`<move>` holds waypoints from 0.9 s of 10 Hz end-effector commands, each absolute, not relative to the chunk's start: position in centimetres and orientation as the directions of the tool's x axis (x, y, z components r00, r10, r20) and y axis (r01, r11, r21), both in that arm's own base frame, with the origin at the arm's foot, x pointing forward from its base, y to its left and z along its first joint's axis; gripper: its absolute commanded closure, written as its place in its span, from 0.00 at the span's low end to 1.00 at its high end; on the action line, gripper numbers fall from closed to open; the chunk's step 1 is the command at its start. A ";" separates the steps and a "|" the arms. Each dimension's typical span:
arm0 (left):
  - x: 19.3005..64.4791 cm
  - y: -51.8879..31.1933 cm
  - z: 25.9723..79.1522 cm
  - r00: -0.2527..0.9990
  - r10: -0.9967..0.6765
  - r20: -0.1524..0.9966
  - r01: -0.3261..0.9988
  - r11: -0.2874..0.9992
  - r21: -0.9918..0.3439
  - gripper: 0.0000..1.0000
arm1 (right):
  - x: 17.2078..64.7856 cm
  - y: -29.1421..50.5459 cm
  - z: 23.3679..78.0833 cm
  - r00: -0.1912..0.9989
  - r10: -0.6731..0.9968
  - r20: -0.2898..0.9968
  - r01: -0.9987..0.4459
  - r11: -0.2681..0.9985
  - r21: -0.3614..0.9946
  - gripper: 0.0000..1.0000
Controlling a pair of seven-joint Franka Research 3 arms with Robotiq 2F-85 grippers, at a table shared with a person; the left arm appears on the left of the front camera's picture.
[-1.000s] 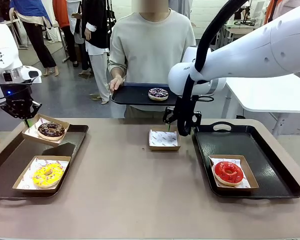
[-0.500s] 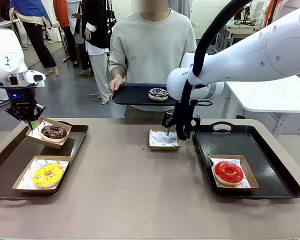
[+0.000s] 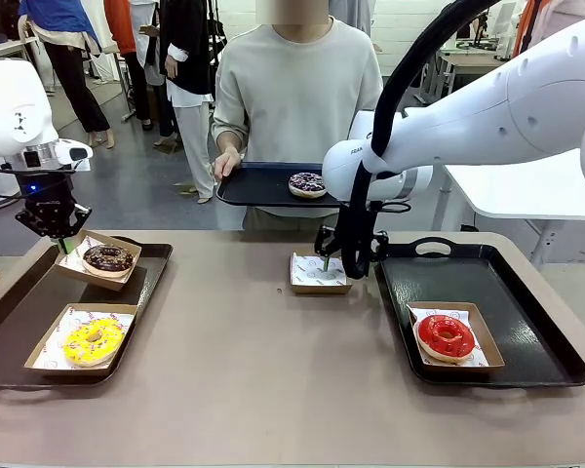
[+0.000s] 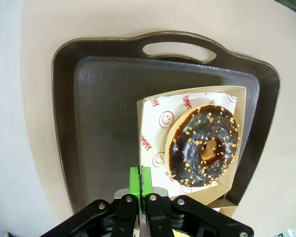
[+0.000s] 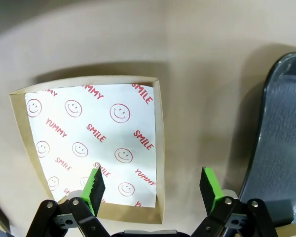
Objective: Individually package the donuts and arrange them on the tray.
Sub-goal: Place the picked Paper togo box on the Handle tray while simultaneously picking up another Paper togo box from the table with the other hand.
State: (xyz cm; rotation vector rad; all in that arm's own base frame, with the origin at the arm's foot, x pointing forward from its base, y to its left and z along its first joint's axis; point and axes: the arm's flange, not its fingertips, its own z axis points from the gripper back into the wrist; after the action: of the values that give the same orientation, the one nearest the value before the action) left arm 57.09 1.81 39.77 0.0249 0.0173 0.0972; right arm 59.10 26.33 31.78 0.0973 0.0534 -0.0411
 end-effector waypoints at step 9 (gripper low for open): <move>58.6 1.1 38.6 0.989 0.134 -0.058 -0.130 0.989 0.073 0.00 | 59.9 26.3 31.8 0.998 0.002 -0.059 0.004 0.995 0.101 1.00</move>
State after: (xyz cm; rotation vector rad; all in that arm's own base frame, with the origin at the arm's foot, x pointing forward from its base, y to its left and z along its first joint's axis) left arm 58.15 1.22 38.28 0.0429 0.0505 0.1264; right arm 59.43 26.47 31.52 0.0993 0.0525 -0.0121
